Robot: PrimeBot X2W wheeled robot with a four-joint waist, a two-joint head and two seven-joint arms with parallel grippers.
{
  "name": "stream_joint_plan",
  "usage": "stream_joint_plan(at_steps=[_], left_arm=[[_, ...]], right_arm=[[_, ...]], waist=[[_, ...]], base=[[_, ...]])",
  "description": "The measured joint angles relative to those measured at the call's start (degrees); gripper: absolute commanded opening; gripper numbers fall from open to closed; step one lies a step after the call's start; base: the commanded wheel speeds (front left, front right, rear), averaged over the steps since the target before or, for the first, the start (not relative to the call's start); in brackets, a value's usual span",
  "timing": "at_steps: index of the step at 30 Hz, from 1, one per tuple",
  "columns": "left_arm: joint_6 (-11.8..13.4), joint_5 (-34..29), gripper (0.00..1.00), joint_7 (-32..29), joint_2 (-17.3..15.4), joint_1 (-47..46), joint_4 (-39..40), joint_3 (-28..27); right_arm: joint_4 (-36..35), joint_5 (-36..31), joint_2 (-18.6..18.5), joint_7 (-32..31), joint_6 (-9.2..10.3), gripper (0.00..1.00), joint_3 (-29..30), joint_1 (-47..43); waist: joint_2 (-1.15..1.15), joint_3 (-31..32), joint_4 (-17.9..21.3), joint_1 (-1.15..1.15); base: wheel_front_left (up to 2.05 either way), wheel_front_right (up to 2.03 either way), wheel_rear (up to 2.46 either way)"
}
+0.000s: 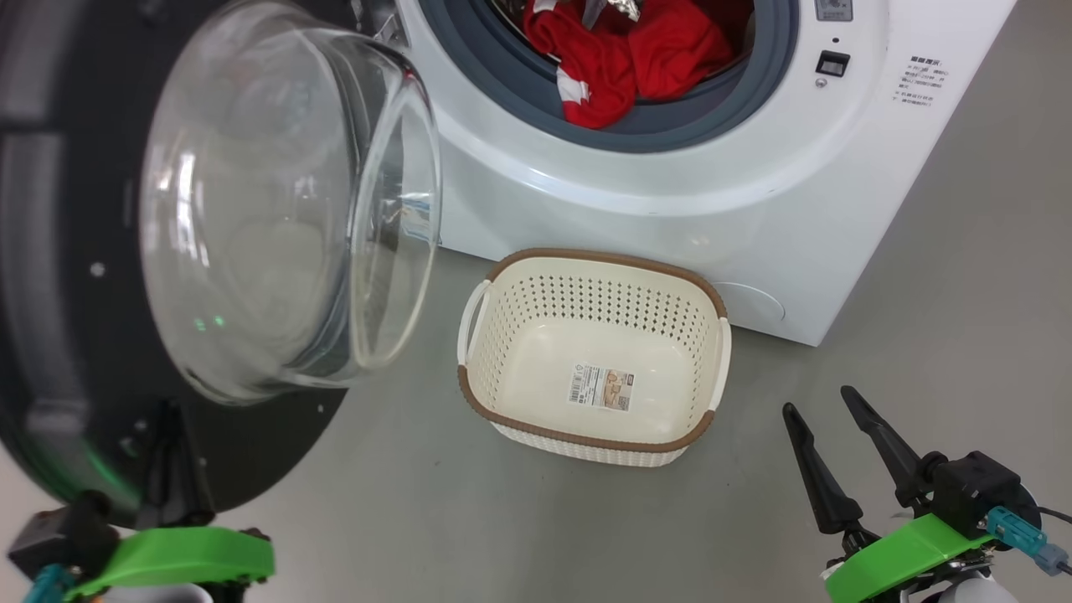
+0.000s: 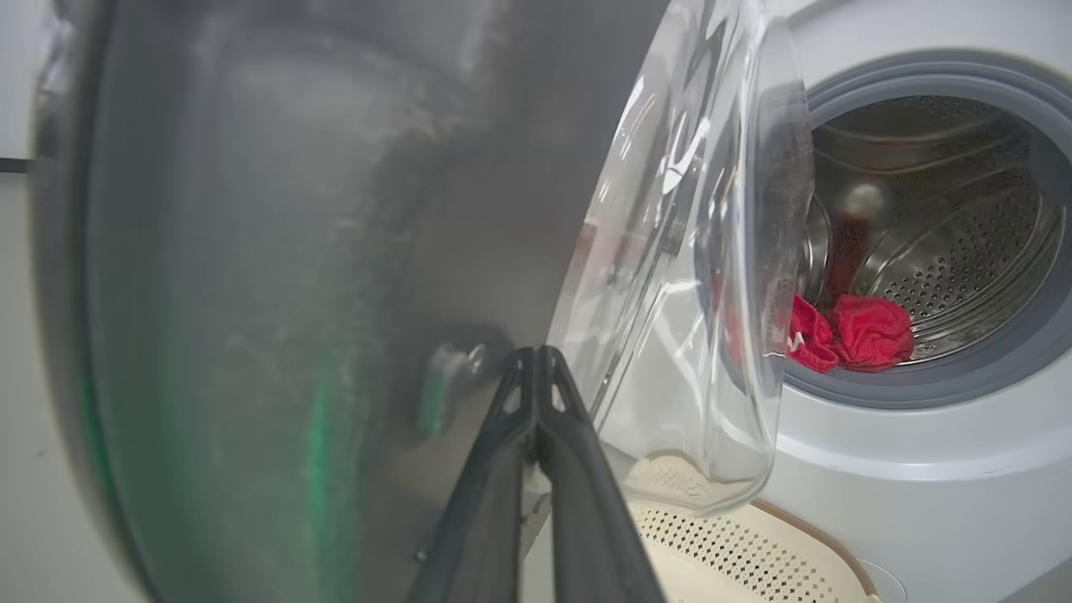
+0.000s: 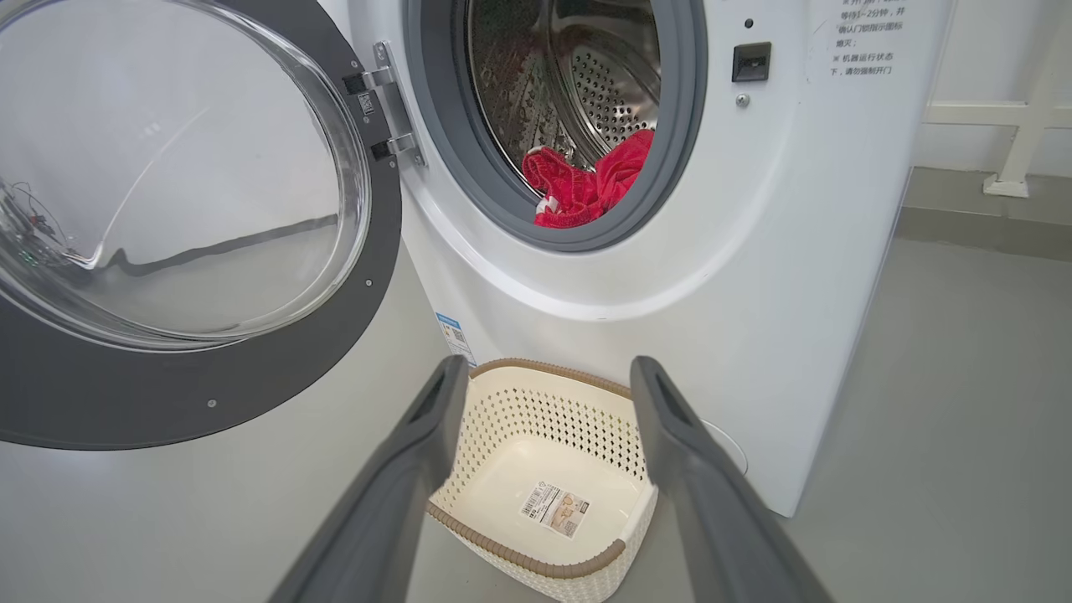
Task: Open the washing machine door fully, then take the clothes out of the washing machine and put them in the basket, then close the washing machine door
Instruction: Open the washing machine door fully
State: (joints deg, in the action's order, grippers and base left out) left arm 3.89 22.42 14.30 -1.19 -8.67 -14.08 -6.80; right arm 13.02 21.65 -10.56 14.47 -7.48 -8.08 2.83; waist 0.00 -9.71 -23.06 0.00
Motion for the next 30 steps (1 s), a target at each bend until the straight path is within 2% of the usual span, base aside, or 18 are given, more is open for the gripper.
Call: stream_joint_plan(at_steps=[18,30], left_arm=[[-1.96,-4.34,0.00,0.00,0.48,-8.37,-4.69,-15.67],[-3.44,-7.90,0.00,0.25,0.77,-15.21,-7.83,-23.12]], right_arm=[[-0.85,0.01,-1.99,0.00,0.00,1.00,0.05,1.45],[-1.71,0.01,-3.78,0.01,0.00,1.00,0.11,4.16]], waist=[[0.00,-4.27,1.18,0.00],[0.00,-7.63,1.68,0.00]], base=[[0.00,0.00,0.00],[0.00,0.00,0.00]])
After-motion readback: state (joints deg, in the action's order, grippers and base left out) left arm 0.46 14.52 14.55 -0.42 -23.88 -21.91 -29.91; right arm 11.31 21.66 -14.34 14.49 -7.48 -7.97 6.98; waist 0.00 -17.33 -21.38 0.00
